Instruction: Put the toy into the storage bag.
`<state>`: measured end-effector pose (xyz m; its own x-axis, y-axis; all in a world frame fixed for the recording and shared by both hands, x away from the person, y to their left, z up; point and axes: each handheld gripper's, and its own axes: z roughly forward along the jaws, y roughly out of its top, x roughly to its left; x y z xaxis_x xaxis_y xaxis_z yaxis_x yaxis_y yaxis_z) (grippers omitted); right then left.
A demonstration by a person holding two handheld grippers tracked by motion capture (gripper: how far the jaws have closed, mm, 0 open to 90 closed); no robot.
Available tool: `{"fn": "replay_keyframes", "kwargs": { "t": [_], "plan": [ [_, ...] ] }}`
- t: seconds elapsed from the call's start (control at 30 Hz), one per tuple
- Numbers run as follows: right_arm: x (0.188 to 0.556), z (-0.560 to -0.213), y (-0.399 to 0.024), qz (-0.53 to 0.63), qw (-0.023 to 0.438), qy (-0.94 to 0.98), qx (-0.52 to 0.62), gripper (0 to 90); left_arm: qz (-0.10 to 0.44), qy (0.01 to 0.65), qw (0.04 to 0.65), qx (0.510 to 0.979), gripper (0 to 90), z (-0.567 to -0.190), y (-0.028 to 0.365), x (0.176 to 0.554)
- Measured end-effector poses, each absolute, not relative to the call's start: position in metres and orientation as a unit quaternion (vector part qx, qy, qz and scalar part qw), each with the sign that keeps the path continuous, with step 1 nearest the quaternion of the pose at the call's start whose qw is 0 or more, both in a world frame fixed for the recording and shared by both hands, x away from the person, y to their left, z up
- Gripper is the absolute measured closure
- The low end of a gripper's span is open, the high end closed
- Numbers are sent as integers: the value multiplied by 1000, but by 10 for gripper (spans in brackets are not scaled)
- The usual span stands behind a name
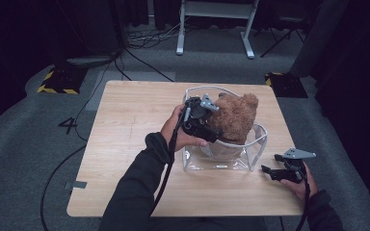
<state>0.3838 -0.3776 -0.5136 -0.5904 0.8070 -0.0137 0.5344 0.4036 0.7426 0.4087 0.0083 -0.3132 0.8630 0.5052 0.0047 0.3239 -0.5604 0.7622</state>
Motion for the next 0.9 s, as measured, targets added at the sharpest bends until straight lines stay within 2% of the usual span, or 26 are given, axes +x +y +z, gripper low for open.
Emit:
{"fn": "replay_keyframes", "kwargs": {
  "t": [0.9],
  "plan": [
    [384, -514, -378, 360, 189, 816, 411, 189, 138, 240, 445, 852, 195, -300, 50, 389]
  ]
}}
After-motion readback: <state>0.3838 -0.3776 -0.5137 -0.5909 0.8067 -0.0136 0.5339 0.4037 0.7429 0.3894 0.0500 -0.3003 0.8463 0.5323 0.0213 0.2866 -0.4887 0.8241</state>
